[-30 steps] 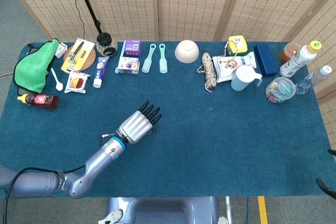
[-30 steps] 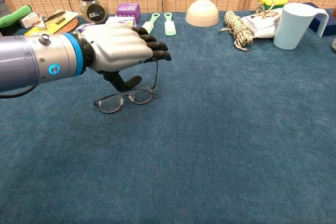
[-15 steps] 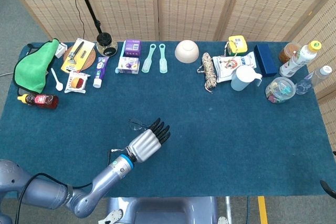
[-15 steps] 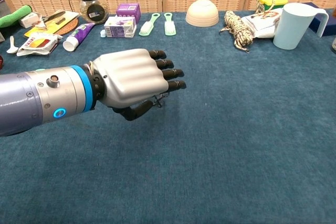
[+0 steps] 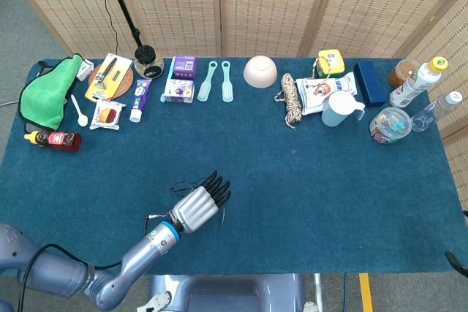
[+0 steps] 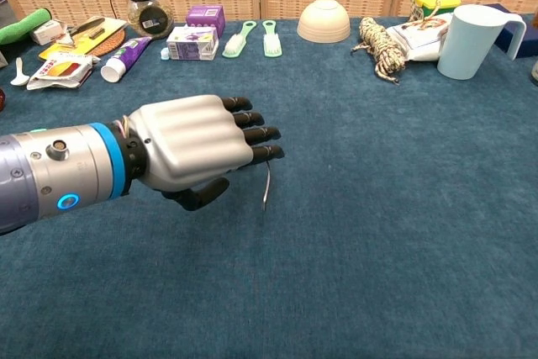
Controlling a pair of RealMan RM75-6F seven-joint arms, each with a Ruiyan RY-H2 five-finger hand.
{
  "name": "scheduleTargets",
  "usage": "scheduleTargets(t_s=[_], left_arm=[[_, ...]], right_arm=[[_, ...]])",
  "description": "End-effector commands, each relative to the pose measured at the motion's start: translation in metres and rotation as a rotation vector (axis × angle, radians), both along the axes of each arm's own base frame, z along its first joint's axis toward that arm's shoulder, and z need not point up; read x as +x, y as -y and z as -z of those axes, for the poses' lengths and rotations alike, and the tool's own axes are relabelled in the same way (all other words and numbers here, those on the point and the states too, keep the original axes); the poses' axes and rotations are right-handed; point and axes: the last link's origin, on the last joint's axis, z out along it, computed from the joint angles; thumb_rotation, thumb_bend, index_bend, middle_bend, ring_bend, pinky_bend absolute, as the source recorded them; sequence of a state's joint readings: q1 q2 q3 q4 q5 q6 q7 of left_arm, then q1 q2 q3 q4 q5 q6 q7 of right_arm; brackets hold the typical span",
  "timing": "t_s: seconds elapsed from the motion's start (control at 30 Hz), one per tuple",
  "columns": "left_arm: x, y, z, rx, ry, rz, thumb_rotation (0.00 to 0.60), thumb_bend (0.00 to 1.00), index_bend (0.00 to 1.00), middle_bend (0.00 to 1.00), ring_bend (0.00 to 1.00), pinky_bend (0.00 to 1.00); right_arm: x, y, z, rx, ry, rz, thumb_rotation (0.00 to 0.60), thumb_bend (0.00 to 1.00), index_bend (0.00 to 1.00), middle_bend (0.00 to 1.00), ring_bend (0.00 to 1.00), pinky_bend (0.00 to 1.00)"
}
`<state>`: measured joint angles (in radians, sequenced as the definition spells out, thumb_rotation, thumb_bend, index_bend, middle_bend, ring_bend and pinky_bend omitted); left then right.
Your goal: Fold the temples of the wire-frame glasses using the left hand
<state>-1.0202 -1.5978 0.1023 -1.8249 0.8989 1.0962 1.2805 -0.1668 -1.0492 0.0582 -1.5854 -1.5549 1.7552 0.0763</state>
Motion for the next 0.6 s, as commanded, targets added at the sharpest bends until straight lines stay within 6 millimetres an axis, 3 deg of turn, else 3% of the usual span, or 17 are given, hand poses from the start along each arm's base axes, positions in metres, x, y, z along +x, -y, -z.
scheduleTargets(t_s=[0.03, 0.43, 0.6], left_arm=[[-0.003, 0.003, 0.000, -0.006, 0.004, -0.009, 0.415, 0.64, 0.05, 0.00, 0.00, 0.00], [-0.003, 0.007, -0.011, -0.023, 0.052, -0.035, 0.415, 0.64, 0.06, 0.00, 0.00, 0.00], [-0.010, 0.014, -0.006, -0.055, 0.011, -0.032, 0.417, 0.64, 0.07, 0.00, 0.00, 0.00]], right_arm=[[0.001, 0.000, 0.000, 0.001, -0.001, -0.002, 0.600, 0.00, 0.25, 0.12, 0.15, 0.22], [0.002, 0.000, 0.001, 0.002, -0.001, -0.005, 0.600, 0.00, 0.25, 0.12, 0.15, 0.22], [0.002, -0.001, 0.000, -0.001, 0.000, -0.007, 0.600, 0.00, 0.25, 0.12, 0.15, 0.22]])
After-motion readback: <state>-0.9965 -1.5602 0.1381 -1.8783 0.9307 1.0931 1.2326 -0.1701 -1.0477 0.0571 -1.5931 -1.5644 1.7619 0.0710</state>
